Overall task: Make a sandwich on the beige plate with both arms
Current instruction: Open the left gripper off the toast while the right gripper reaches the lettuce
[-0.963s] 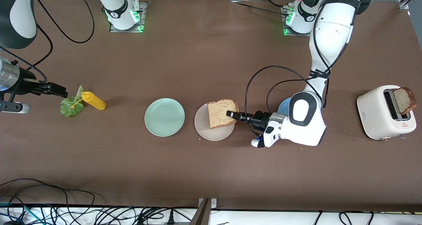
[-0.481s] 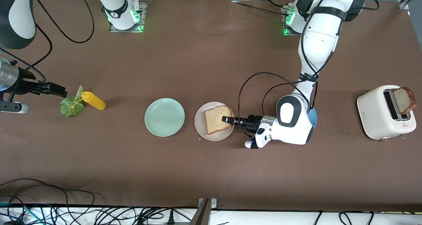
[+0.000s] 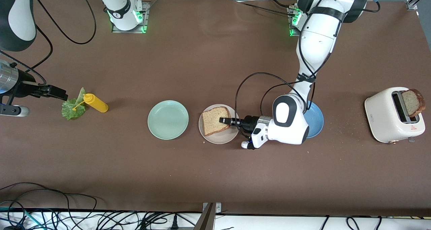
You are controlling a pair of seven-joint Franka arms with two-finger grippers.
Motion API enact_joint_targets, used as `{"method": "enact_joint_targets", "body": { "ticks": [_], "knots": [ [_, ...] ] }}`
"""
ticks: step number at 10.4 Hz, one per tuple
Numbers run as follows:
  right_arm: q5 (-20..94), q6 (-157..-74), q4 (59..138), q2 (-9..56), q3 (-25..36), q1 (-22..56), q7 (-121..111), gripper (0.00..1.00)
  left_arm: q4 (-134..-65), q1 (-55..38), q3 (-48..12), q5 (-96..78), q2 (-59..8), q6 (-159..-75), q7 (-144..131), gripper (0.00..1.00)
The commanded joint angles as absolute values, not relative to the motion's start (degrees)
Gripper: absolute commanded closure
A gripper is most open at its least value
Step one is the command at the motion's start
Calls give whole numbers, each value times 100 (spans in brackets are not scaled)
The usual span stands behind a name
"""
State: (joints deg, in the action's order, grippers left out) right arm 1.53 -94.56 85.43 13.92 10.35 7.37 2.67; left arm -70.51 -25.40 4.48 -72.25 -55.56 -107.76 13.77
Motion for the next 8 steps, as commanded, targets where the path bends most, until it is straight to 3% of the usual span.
{"method": "enact_joint_targets", "body": {
  "ticks": [1, 4, 5, 6, 7, 8],
  "knots": [
    [255, -9396, 8499, 1362, 1020, 694, 334, 0, -7048, -2602, 536, -7392, -5642, -10802, 1494, 100],
    [246, -9448, 8508, 1406, 1020, 694, 334, 0, -7066, -2593, 554, -7383, -5669, -10802, 1485, 96],
    [246, -9457, 8525, 1432, 1020, 694, 334, 0, -7075, -2584, 554, -7331, -5686, -10871, 1485, 43],
    [246, -9431, 8525, 1528, 1020, 677, 334, 0, -7075, -2584, 554, -7147, -5678, -10924, 1477, 10],
    [237, -9413, 8534, 1581, 1020, 642, 325, 0, -7066, -2584, 571, -7085, -5660, -10960, 1433, 0],
    [220, -9413, 8560, 1617, 1028, 520, 325, 0, -7075, -2584, 580, -7049, -5651, -10986, 1407, 0]
  ]
}}
